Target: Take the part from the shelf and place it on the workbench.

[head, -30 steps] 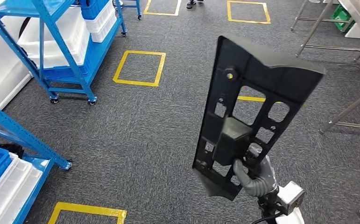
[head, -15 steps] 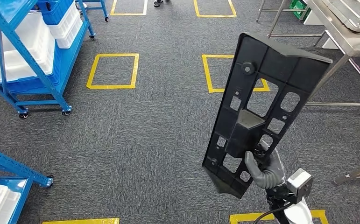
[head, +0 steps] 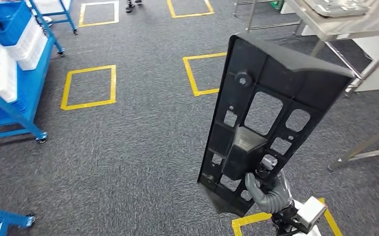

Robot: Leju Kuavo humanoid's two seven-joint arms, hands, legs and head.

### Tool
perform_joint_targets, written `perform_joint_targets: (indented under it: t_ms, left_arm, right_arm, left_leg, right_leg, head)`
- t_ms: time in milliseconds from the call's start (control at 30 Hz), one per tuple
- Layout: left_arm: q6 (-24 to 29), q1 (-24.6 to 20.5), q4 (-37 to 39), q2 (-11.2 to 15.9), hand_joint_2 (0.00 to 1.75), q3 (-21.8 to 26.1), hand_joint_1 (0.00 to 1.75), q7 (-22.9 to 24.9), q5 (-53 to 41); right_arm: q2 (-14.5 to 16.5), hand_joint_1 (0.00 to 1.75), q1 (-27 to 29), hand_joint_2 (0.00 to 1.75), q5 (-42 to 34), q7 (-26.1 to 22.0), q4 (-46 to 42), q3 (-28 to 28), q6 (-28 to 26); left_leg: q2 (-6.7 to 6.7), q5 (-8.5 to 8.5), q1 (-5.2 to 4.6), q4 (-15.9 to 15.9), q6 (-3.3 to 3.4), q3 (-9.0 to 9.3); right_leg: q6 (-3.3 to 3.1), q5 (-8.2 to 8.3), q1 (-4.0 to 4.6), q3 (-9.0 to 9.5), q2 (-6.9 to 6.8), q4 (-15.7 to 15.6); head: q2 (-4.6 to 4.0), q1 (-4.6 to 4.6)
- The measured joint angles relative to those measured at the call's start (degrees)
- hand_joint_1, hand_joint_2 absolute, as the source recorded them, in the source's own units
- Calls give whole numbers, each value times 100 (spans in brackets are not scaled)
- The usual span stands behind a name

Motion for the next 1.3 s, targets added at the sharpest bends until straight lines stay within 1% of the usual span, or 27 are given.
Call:
perform_joint_targets:
  t_ms: [33, 100, 167, 200, 233, 300, 367, 400, 433, 467, 533, 600, 667, 700, 733, 800, 867, 900, 933, 967, 1000, 1067, 1133, 1167, 1200, 1233, 1300]
  left_arm:
    - [-5, -8, 0, 1, 175, 0, 0, 18, -9]
    - [-18, -26, 0, 2, 175, 0, 0, 44, -27]
    - [-28, -33, 1, -4, 175, -1, 0, 62, -44]
    - [-28, -30, 1, -8, 175, -1, 0, 68, -51]
    - [-28, -23, 1, -13, 175, -2, 0, 72, -57]
    - [-28, -2, 1, -16, 175, -3, 0, 76, -63]
    - [-28, 13, 1, -16, 175, -3, 0, 78, -64]
    - [-28, 18, 1, -16, 175, -3, 0, 79, -66]
    - [-27, 23, 1, -16, 175, -3, 0, 80, -69]
    - [-25, 28, 1, -16, 175, -3, 0, 81, -73]
    - [-18, 42, 1, -16, 175, -3, 0, 82, -81]
    - [-14, 54, 1, -16, 175, -4, 0, 84, -90]
    - [-14, 62, 1, -15, 175, -5, 0, 87, -94]
    - [-14, 63, 0, -14, 175, -6, 0, 90, -94]
    - [-16, 56, 0, -13, 175, -7, 0, 92, -94]
    - [-23, 28, -1, -11, 175, -7, 0, 95, -90]
    - [-36, -5, -2, -11, 175, -7, 0, 95, -86]
    - [-42, -17, -2, -11, 175, -7, 0, 95, -85]
    - [-46, -25, -2, -11, 175, -7, 0, 95, -85]
    - [-49, -26, -2, -11, 175, -7, 0, 96, -85]
    - [-50, -24, -2, -11, 175, -7, 0, 97, -86]
    - [-55, -26, -2, -10, 175, -7, 0, 99, -88]
    - [-64, -35, -2, -9, 175, -7, 0, 100, -90]
    - [-69, -38, -1, -13, 175, -7, 0, 101, -91]
    - [-72, -38, -1, -17, 175, -8, 0, 103, -92]
    - [-75, -33, -1, -21, 175, -8, 0, 106, -92]
    - [-82, -18, -1, -24, 175, -9, 0, 117, -93]
  right_arm:
    - [0, 175, -22, 175, -67, 13, 13, -69, 6]
    - [0, 175, -75, 175, -197, 30, 60, -244, 40]
    - [-2, 175, -102, 175, -302, 43, 114, -427, 108]
    - [-5, 175, -107, 175, -341, 46, 137, -518, 151]
    - [-8, 175, -119, 175, -365, 46, 158, -597, 195]
    - [-10, 175, -154, 175, -376, 45, 193, -705, 283]
    - [-8, 175, -163, 175, -340, 45, 226, -731, 360]
    - [-8, 175, -150, 175, -308, 45, 245, -730, 392]
    - [-6, 175, -138, 175, -263, 43, 260, -725, 414]
    - [-4, 175, -128, 175, -205, 36, 271, -716, 430]
    - [-2, 175, -123, 175, -69, 2, 267, -662, 431]
    - [4, 175, -100, 175, 54, -50, 211, -565, 418]
    - [9, 175, -41, 175, 144, -98, 103, -470, 399]
    - [9, 175, -7, 175, 181, -121, 35, -428, 383]
    - [10, 175, 16, 175, 214, -140, -33, -391, 355]
    - [10, 175, 38, 175, 283, -177, -161, -327, 286]
    - [10, 175, 57, 175, 319, -190, -252, -283, 218]
    - [11, 175, 72, 175, 317, -181, -281, -272, 190]
    - [11, 175, 88, 175, 304, -166, -302, -266, 165]
    - [11, 175, 98, 175, 280, -145, -313, -265, 150]
    - [10, 175, 103, 175, 239, -122, -320, -265, 138]
    - [9, 175, 98, 175, 116, -78, -320, -269, 150]
    - [10, 175, 95, 175, -26, -32, -296, -286, 199]
    - [10, 175, 95, 175, -82, -14, -277, -297, 226]
    - [10, 175, 99, 175, -118, -4, -255, -310, 249]
    - [10, 175, 97, 175, -139, -1, -236, -319, 270]
    - [10, 175, 63, 175, -151, 2, -199, -330, 310]
  left_leg:
    - [-126, 142, 10, -363, 15, 147]
    - [-270, 207, 8, -690, 51, 275]
    - [-184, 226, 0, -741, 113, 299]
    - [-124, 247, 4, -776, 153, 317]
    - [-54, 270, 11, -812, 189, 329]
    - [96, 287, 4, -850, 236, 341]
    - [243, 276, -11, -848, 249, 339]
    - [316, 265, -14, -847, 248, 342]
    - [385, 253, -15, -845, 243, 348]
    - [450, 238, -15, -844, 232, 361]
    - [559, 203, -32, -839, 192, 397]
    - [647, 164, -57, -835, 133, 425]
    - [728, 131, -63, -838, 72, 451]
    - [694, 97, -55, -807, 38, 455]
    - [597, 17, -46, -699, 8, 421]
    - [330, -296, -26, -140, -40, 177]
    - [228, -620, -19, 663, -61, -220]
    - [221, -644, -18, 876, -63, -340]
    - [212, -558, -15, 890, -61, -367]
    - [189, -363, -9, 648, -54, -273]
    - [122, -124, 2, 253, -45, -105]
    - [-98, 178, 27, -461, -16, 193]
    - [-195, 212, 24, -715, 36, 290]
    - [-151, 217, 21, -744, 76, 300]
    - [-89, 237, 19, -769, 121, 307]
    - [-29, 258, 23, -796, 163, 316]
    - [100, 285, 30, -836, 221, 317]
  right_leg:
    - [20, -7, 2, -9, 71, 21]
    - [88, 0, -14, -51, 195, 34]
    - [174, 22, -38, -80, 292, 19]
    - [208, 1, -34, -98, 224, 48]
    - [232, -77, -27, -158, 81, 167]
    - [271, -386, -23, -432, -286, 722]
    - [306, -638, -49, -755, -430, 1359]
    - [318, -632, -59, -816, -455, 1477]
    - [324, -521, -65, -763, -478, 1373]
    - [321, -341, -66, -602, -527, 1070]
    - [278, -59, -30, -205, -762, 314]
    - [207, 0, 23, -40, -881, -34]
    - [144, 2, 31, -44, -763, -53]
    - [115, 9, 18, -34, -702, -68]
    - [80, 19, 0, -20, -649, -84]
    - [26, 30, -20, -1, -547, -102]
    - [1, 27, -15, 6, -421, -97]
    - [-2, 26, -12, 14, -344, -94]
    - [0, 24, -12, 25, -259, -91]
    - [5, 20, -14, 40, -177, -87]
    - [15, 15, -17, 52, -97, -80]
    - [56, 4, -11, 42, 43, -48]
    - [130, 12, -14, -6, 166, -29]
    - [177, 24, -20, -30, 230, -32]
    - [212, 22, -31, -44, 217, -22]
    - [238, -16, -30, -74, 123, 30]
    - [276, -293, -28, -284, -220, 467]
  head:
    - [0, 0]
    - [0, 0]
    - [0, 0]
    - [0, 1]
    - [0, 1]
    - [0, 1]
    - [0, 0]
    - [0, 0]
    - [0, 0]
    - [0, 0]
    - [0, 0]
    - [0, 0]
    - [0, 0]
    - [0, 0]
    - [0, 0]
    - [0, 0]
    - [0, 0]
    - [0, 0]
    - [0, 0]
    - [0, 0]
    - [0, 0]
    - [0, 0]
    - [0, 0]
    - [0, 0]
    - [0, 0]
    - [0, 1]
    - [0, 1]
